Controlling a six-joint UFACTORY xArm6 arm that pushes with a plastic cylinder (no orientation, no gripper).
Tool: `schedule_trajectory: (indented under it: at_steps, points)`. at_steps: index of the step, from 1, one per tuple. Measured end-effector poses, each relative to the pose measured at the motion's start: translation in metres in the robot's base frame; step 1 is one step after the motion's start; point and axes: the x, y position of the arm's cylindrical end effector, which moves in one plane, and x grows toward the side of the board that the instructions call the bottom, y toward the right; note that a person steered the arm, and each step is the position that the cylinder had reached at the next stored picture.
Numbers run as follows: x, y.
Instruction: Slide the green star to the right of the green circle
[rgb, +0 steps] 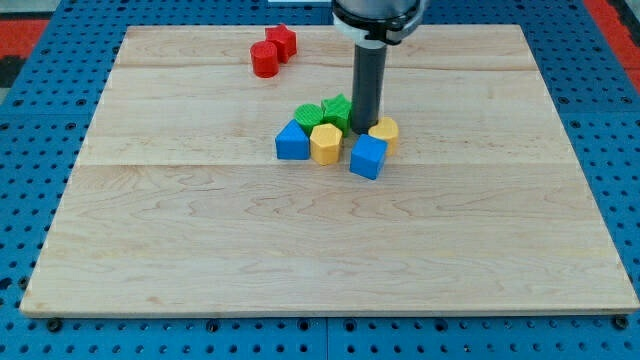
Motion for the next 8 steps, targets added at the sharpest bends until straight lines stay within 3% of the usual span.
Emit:
schedule_trajectory:
  at_steps: [1, 2, 4, 6, 8]
  points:
    - [-0.004, 0.046]
    - [-0.033, 0.046]
    - [-0.066, -0.052]
    - [-0.043, -0.062]
    - [-0.041, -0.034]
